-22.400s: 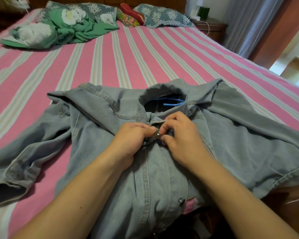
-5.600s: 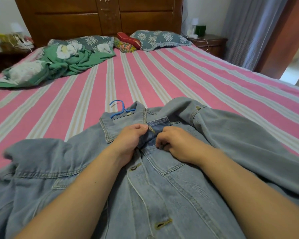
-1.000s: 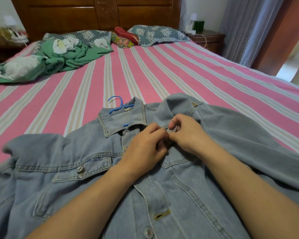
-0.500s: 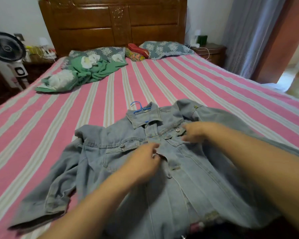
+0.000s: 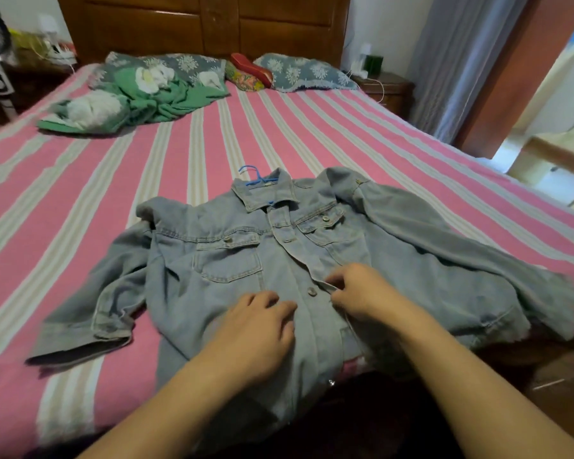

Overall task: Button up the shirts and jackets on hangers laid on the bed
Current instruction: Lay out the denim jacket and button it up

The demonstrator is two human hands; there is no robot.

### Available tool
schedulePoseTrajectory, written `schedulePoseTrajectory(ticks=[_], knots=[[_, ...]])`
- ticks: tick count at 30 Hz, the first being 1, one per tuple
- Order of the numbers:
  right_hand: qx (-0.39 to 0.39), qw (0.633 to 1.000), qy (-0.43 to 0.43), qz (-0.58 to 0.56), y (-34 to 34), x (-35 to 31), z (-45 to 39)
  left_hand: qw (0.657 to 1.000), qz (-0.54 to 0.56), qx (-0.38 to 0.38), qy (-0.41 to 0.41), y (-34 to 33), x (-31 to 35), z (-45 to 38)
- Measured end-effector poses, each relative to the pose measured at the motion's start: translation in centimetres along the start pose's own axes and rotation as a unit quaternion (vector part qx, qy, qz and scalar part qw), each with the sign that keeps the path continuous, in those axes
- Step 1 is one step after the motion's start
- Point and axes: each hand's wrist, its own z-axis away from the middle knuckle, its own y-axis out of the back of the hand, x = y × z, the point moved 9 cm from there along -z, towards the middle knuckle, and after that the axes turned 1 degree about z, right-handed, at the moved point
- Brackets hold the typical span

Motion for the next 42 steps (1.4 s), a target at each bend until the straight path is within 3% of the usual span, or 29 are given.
schedulePoseTrajectory(ticks=[5,8,10,14,18,19,20,22,23,25,28,36,39,42], knots=[[0.028,1.000,-0.013,-0.002,0.2,-0.3,-0.4,0.997,0.017,0.069,0.021,1.0,1.1,-2.1],[0.085,0.990,-0.044,-0.106,4.4,1.3,0.0,0.989,0.095,0.110,0.043,1.6,1.5,-3.4],[0.125,0.976,-0.049,-0.170,7.1,2.1,0.7,0.986,0.122,0.095,0.058,1.3,1.8,-5.0],[0.068,0.943,-0.052,-0.321,5.5,0.9,0.9,0.985,0.139,0.053,0.088,0.0,1.3,-7.1],[-0.010,0.874,-0.060,-0.481,3.2,-0.8,-0.3,0.979,0.172,0.051,0.096,-0.5,0.5,-7.4],[-0.033,0.879,-0.060,-0.471,2.5,-1.0,-0.4,0.977,0.181,0.052,0.099,-0.6,0.3,-7.4],[-0.055,0.908,-0.054,-0.413,2.0,-1.1,-0.6,0.976,0.185,0.051,0.099,-0.7,0.3,-7.3],[-0.096,0.976,-0.008,-0.198,1.0,-1.2,-0.8,0.975,0.197,0.038,0.100,-0.9,0.1,-7.3],[-0.128,0.984,0.020,-0.126,0.2,-1.4,-0.7,0.972,0.210,0.026,0.102,-1.1,-0.1,-7.3],[-0.179,0.979,0.038,-0.093,-1.3,-1.1,-0.4,0.965,0.236,0.010,0.111,-1.5,-0.4,-7.4],[-0.148,0.988,0.038,-0.040,-1.6,-1.4,-0.2,0.957,0.260,0.026,0.125,-1.5,-0.7,-7.5],[-0.042,0.996,0.012,-0.081,2.6,-0.5,0.4,0.917,0.362,0.060,0.156,0.0,-0.4,-6.8],[0.023,0.978,-0.009,-0.208,4.8,0.2,0.4,0.901,0.400,0.046,0.160,0.0,-0.1,-6.5],[0.084,0.916,-0.043,-0.390,5.9,1.7,0.0,0.837,0.514,0.028,0.186,-0.5,0.1,-5.9]])
